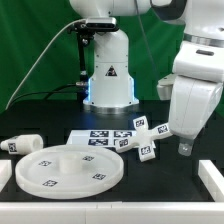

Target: Assemble round table

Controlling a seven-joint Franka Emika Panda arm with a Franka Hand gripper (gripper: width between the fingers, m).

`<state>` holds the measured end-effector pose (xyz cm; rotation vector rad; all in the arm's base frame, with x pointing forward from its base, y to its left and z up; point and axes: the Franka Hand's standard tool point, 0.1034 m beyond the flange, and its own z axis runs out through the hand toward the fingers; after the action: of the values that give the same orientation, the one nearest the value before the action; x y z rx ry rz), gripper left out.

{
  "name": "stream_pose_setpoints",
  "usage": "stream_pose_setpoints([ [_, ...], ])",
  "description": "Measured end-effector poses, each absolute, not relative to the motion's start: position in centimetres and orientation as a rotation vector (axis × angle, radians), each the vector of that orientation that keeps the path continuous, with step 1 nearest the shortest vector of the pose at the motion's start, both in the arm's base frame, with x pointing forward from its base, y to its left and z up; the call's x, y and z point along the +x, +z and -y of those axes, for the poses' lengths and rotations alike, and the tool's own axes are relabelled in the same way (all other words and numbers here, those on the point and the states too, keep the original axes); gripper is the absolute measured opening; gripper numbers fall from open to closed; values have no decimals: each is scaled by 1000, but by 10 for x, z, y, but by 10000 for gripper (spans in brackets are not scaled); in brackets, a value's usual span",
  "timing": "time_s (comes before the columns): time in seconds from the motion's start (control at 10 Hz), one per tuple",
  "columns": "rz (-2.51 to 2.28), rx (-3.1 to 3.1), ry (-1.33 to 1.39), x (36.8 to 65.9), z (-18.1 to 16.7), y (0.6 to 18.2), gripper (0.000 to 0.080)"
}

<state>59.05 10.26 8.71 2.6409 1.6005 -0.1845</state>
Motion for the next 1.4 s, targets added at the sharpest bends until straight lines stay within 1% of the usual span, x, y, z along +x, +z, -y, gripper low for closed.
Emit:
stream_pose_setpoints([
  [0.5,-1591,2649,-172,592,-100,87,649],
  [0.6,-1560,2660,-145,585,-83,89,649],
  [0.7,-1553,2661,-153,573,-59,91,649],
  [0.9,-1585,2629,-99,558,-11,94,649],
  [1.0,-1569,2638,-103,553,1,94,649],
  [1.4,-1582,2633,-106,553,-4,92,649],
])
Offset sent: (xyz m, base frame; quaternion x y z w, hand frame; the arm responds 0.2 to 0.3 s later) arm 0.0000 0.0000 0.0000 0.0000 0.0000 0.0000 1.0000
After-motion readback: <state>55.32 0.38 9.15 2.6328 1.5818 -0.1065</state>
